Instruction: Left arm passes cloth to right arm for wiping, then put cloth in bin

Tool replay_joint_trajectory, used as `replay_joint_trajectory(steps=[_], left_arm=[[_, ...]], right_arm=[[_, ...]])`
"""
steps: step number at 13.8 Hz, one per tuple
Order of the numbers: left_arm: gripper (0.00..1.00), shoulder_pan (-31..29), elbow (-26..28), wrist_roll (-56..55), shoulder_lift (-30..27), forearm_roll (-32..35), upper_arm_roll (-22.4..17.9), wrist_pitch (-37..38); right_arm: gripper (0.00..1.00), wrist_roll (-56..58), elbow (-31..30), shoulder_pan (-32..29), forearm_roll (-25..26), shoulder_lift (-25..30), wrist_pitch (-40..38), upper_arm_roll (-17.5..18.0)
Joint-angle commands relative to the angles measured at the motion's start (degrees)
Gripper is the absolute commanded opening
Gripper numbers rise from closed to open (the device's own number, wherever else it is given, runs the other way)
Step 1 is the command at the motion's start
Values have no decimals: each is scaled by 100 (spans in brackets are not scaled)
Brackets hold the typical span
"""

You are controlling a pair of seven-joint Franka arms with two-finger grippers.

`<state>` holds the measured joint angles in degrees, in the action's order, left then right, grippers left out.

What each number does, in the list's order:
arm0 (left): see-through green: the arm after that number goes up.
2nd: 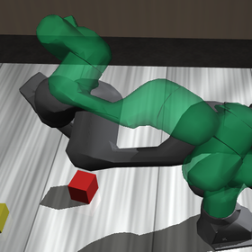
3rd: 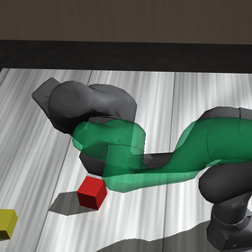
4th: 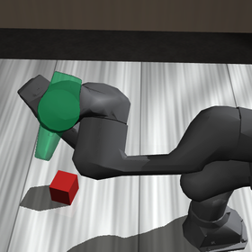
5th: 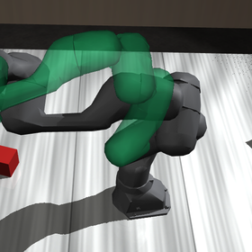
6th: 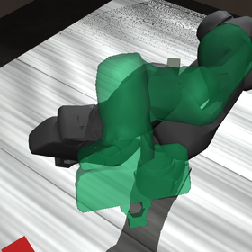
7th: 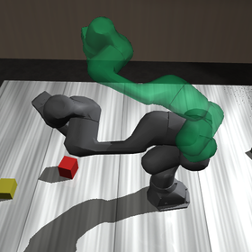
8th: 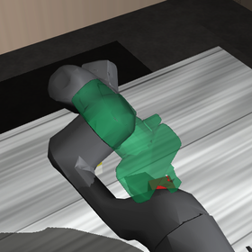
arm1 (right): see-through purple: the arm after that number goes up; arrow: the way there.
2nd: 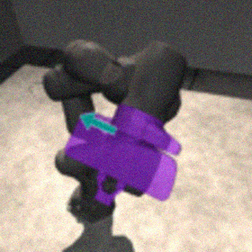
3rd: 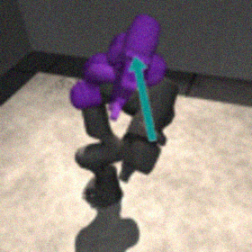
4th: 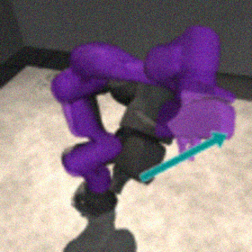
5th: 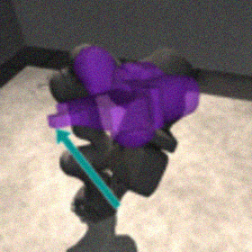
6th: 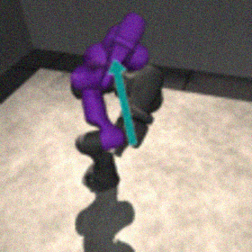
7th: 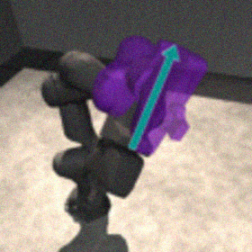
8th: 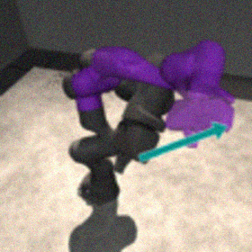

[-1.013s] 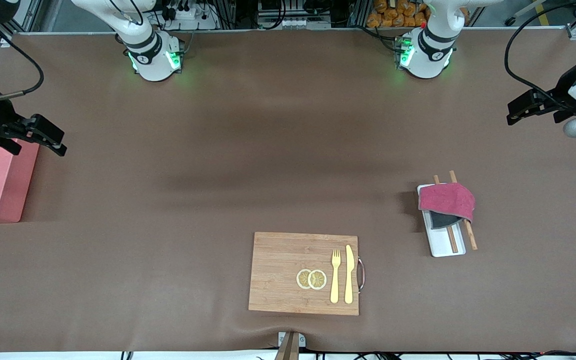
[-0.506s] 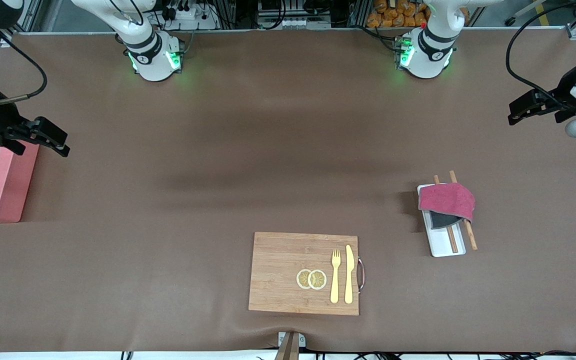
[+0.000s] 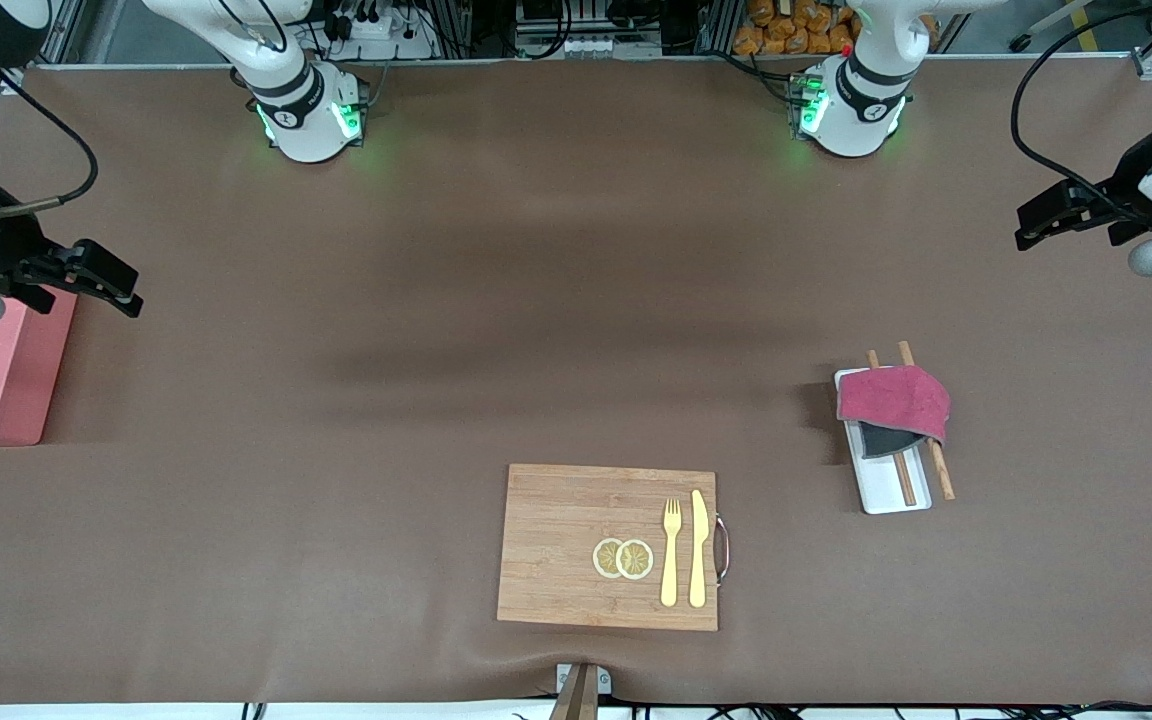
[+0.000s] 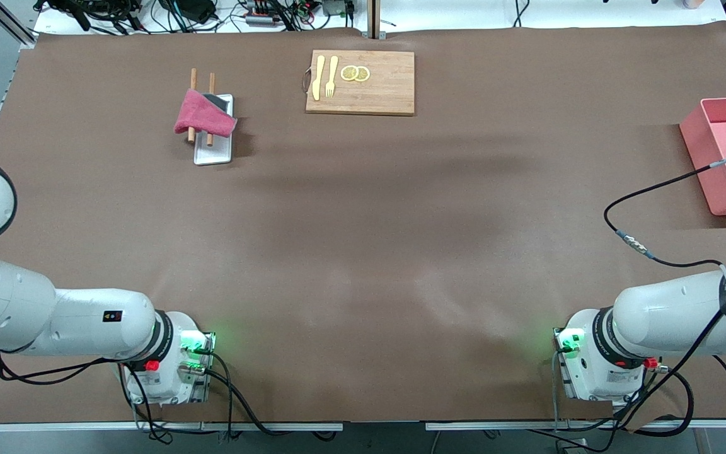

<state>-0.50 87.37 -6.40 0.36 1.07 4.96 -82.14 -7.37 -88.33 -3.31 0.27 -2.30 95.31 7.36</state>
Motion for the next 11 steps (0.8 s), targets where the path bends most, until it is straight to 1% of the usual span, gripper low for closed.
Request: replay_joint_trajectory(steps=[1, 2, 3, 5, 6, 8, 11], left_arm=[[100, 50, 43, -63, 103, 86, -13, -160], [100, 50, 148, -72, 191, 77, -4, -344], [100, 68, 375, -72, 244, 60, 5, -686], [100, 59, 1059, -194, 315, 60, 23, -1633], [100, 33, 1289, -212, 454, 60, 23, -2030], [100, -20, 1388, -247, 867, 60, 14, -2471], [100, 15, 1362, -520, 1561, 77, 14, -3139]], right_arm=[[100, -28, -17, -29, -1, 2, -12, 2], [100, -28, -17, -46, 8, 2, -12, 2], [100, -28, -17, -55, 8, -7, -12, -7], [100, -37, -9, -38, 17, 2, -30, -7], [100, -46, 18, -38, 17, 2, -47, -7], [100, -37, 0, -38, 17, 2, -56, -7], [100, -37, 0, -73, 26, -7, -91, -7]])
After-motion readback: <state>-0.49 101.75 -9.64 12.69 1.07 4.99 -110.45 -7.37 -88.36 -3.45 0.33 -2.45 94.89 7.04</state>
